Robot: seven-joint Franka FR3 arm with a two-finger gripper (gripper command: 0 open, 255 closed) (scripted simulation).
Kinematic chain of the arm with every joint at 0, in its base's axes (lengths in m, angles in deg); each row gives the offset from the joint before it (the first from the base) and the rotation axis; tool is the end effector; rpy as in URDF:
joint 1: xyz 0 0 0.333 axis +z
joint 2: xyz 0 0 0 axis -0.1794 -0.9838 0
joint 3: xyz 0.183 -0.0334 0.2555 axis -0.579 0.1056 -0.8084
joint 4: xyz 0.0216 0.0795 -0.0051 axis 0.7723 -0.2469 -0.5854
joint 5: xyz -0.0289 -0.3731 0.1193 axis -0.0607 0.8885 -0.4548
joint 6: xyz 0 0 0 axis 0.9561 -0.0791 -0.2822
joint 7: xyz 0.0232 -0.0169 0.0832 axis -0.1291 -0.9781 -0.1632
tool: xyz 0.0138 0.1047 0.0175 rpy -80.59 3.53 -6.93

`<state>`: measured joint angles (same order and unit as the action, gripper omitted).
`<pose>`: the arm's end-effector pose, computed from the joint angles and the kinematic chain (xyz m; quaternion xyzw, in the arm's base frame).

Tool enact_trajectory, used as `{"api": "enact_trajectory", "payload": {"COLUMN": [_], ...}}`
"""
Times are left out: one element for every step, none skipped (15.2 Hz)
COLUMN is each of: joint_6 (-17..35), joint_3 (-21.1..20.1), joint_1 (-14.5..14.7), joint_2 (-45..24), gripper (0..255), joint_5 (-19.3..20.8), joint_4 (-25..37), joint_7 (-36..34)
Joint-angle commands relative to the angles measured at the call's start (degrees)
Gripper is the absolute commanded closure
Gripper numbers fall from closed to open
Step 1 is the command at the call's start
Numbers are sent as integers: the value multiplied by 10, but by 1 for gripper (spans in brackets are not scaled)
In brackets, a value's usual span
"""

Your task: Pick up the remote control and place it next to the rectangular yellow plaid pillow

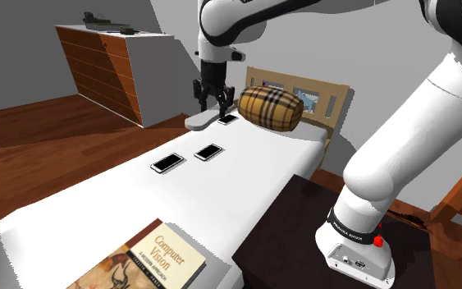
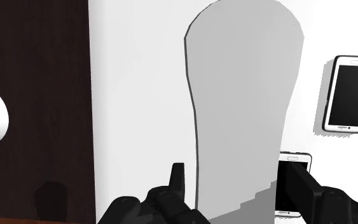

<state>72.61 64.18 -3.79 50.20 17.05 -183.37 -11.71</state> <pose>0.4826 0.0642 0.5005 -0.7348 0.6782 -0.0027 0.0090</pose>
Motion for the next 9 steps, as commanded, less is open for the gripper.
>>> {"api": "enact_trajectory", "payload": {"joint_6": [-2,-2,-3,-3,-3,-4,-4,-4,-5], "joint_3": [18,27,37,47,57,67,77,87,97], "joint_1": [-9,-14,-19,-24,-29,-35,-40,-45,-51], "joint_2": [12,20,27,34,39,45,49,53,57], "gripper": [255,255,255,255,255,255,255,255,255], "joint_5": [0,0,1,2,3,5,7,9,12], "joint_4": [-11,-19,-27,-34,-40,-45,-50,-54,-58], "joint_7": [28,43,58,72,87,101,116,130,144]}}
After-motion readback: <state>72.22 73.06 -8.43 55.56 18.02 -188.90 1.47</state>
